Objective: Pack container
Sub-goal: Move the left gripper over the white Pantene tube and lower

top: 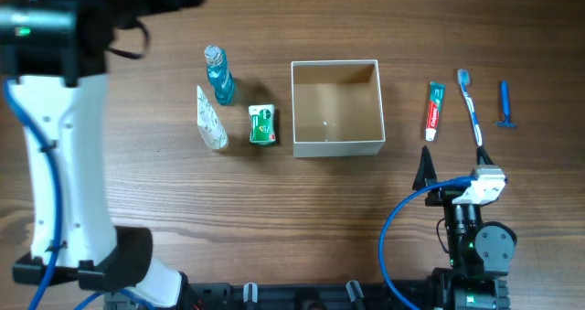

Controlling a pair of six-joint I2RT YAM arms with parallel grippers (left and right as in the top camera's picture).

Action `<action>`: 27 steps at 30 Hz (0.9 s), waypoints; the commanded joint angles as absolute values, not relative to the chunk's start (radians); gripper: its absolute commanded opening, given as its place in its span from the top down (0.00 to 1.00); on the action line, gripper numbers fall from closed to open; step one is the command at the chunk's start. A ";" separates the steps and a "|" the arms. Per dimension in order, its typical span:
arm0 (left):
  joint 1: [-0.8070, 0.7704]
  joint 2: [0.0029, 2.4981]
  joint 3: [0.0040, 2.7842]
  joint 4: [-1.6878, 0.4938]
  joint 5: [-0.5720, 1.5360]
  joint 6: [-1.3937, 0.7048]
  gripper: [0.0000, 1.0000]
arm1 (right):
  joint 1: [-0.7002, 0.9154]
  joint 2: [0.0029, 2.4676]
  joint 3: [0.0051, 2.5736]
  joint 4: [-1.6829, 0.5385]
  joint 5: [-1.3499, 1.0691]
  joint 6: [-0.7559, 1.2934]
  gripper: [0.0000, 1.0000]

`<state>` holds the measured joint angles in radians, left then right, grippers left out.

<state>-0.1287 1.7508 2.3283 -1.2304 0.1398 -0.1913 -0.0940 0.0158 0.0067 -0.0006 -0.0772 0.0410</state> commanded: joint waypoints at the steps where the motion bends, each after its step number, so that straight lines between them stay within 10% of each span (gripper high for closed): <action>1: -0.210 1.797 2.349 -1.287 -0.091 -0.357 0.00 | -0.088 0.014 0.005 0.002 -0.060 0.055 0.00; 27: -0.218 1.917 2.117 -1.684 0.030 -0.526 0.00 | -0.088 0.014 0.005 0.002 -0.060 0.055 0.00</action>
